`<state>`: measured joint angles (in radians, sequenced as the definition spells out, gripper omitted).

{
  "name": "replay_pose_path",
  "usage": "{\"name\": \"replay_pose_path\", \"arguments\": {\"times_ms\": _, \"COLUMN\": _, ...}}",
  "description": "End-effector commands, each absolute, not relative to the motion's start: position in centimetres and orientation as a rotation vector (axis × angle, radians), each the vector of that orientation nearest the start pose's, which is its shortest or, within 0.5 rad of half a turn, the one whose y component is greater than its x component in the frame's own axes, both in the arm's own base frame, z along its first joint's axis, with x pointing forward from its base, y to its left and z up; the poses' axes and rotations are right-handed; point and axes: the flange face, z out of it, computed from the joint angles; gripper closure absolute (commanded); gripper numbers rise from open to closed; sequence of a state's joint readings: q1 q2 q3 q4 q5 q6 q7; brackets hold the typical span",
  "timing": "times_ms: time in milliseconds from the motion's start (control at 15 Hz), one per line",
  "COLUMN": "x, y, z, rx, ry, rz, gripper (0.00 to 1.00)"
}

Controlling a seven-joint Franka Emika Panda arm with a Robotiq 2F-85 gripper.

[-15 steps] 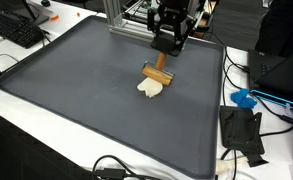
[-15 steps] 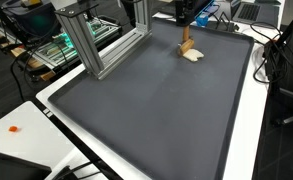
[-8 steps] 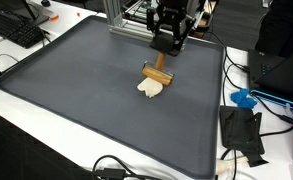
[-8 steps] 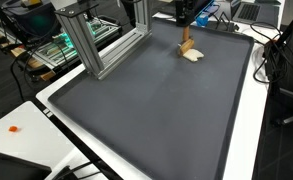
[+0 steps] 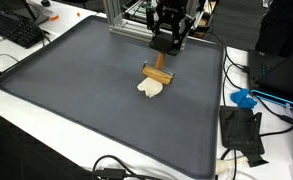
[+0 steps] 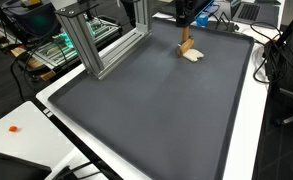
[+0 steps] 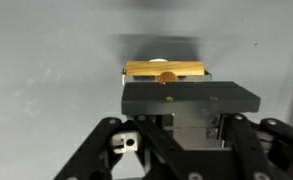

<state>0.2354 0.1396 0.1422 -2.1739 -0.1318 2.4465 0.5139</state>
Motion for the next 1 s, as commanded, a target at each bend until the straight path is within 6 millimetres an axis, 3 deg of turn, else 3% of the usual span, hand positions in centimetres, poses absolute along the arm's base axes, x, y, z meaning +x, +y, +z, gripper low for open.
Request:
{"name": "replay_pose_path", "arguments": {"times_ms": 0, "x": 52.4, "y": 20.8, "z": 34.8, "rx": -3.144, "ry": 0.067, "rz": -0.2, "gripper": 0.71}}
{"name": "replay_pose_path", "arguments": {"times_ms": 467, "x": 52.9, "y": 20.9, "z": 36.2, "rx": -3.137, "ry": 0.064, "rz": -0.228, "gripper": 0.71}}
{"name": "replay_pose_path", "arguments": {"times_ms": 667, "x": 52.8, "y": 20.8, "z": 35.6, "rx": -3.144, "ry": 0.048, "rz": -0.21, "gripper": 0.71}}
{"name": "replay_pose_path", "arguments": {"times_ms": 733, "x": 52.6, "y": 20.9, "z": 35.1, "rx": -3.141, "ry": 0.047, "rz": -0.194, "gripper": 0.43}}
{"name": "replay_pose_path", "arguments": {"times_ms": 800, "x": 52.5, "y": 21.0, "z": 34.9, "rx": -3.141, "ry": 0.044, "rz": -0.188, "gripper": 0.2}}
{"name": "replay_pose_path", "arguments": {"times_ms": 867, "x": 52.4, "y": 21.1, "z": 34.6, "rx": -3.141, "ry": 0.05, "rz": -0.195, "gripper": 0.68}}
{"name": "replay_pose_path", "arguments": {"times_ms": 933, "x": 52.4, "y": 21.1, "z": 34.5, "rx": -3.142, "ry": 0.048, "rz": -0.197, "gripper": 0.69}}
